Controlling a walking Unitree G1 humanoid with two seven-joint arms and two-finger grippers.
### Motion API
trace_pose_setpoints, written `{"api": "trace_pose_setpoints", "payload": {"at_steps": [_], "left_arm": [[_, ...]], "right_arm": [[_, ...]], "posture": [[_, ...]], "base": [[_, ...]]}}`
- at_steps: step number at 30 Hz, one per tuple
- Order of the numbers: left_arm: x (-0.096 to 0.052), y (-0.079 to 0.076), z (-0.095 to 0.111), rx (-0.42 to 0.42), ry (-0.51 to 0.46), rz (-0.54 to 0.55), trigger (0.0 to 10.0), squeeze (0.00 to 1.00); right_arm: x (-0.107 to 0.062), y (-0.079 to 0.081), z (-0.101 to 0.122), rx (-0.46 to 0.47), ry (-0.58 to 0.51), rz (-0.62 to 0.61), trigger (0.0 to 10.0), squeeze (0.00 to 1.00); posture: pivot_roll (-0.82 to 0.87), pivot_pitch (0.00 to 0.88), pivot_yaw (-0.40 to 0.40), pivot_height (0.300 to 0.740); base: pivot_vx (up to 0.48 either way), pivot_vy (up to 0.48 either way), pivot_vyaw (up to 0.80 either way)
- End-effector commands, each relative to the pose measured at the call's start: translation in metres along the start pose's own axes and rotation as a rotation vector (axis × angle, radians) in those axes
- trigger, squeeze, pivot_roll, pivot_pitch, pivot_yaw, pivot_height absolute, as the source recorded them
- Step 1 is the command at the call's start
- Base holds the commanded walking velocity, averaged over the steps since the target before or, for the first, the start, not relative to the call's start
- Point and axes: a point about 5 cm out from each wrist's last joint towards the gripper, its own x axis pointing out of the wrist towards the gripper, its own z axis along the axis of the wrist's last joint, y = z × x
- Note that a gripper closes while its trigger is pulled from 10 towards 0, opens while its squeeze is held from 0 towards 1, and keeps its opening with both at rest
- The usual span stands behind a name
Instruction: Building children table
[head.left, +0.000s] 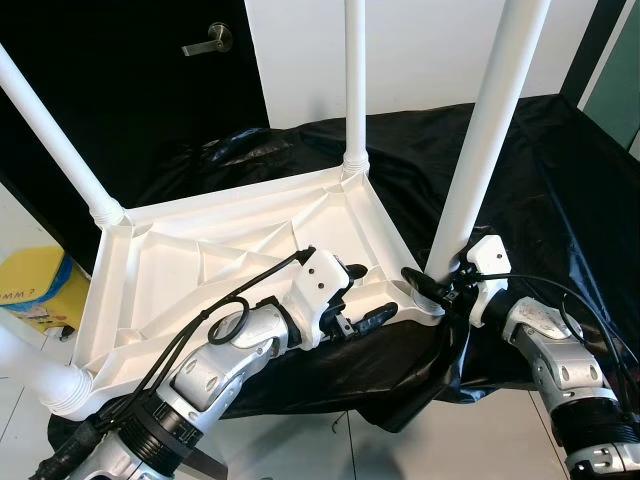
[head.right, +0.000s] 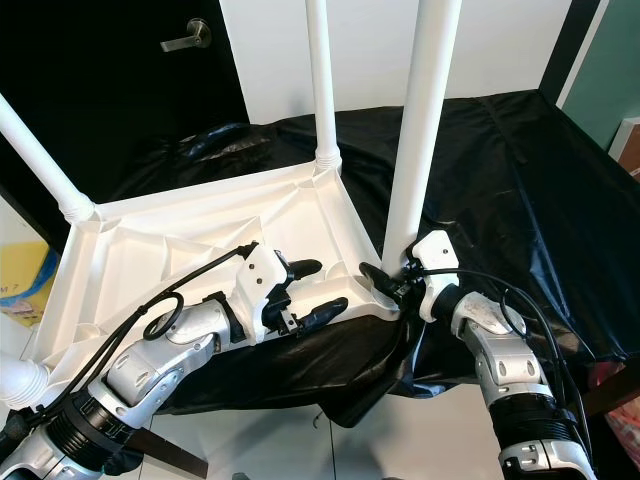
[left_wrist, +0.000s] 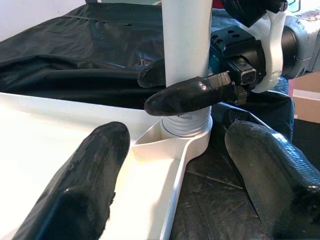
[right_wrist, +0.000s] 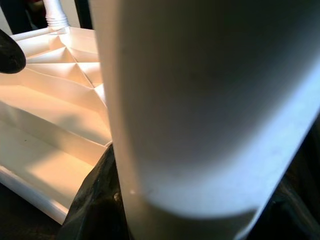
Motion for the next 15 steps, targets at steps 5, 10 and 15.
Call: {"api": "trace_pose_setpoints", "payload": {"at_steps": [5,10,15], "left_arm": [[-0.0023,-0.0093,-0.0016,0.008,0.021,-0.191,10.0,0.00],[-0.0029,-0.0097,-0.0020,0.009,0.025,-0.195,10.0,0.00],[-0.0037,-0.0108,-0.0026,0.008,0.029,-0.199,10.0,0.00]], "right_arm": [[-0.0051,-0.0031,-0.0094,0.043,0.035,-0.023,10.0,0.00],[-0.0029,0.0010,-0.0088,0.093,0.011,-0.103,10.0,0.00],[0.0016,0.0065,-0.0094,0.100,0.008,-0.258,10.0,0.00]], "posture": [[-0.13,0.032,0.075,0.740],[-0.13,0.035,0.077,0.740],[-0.13,0.033,0.074,0.740]], "base": [[0.000,0.000,0.00],[0.000,0.000,0.00],[0.000,0.000,0.00]]}}
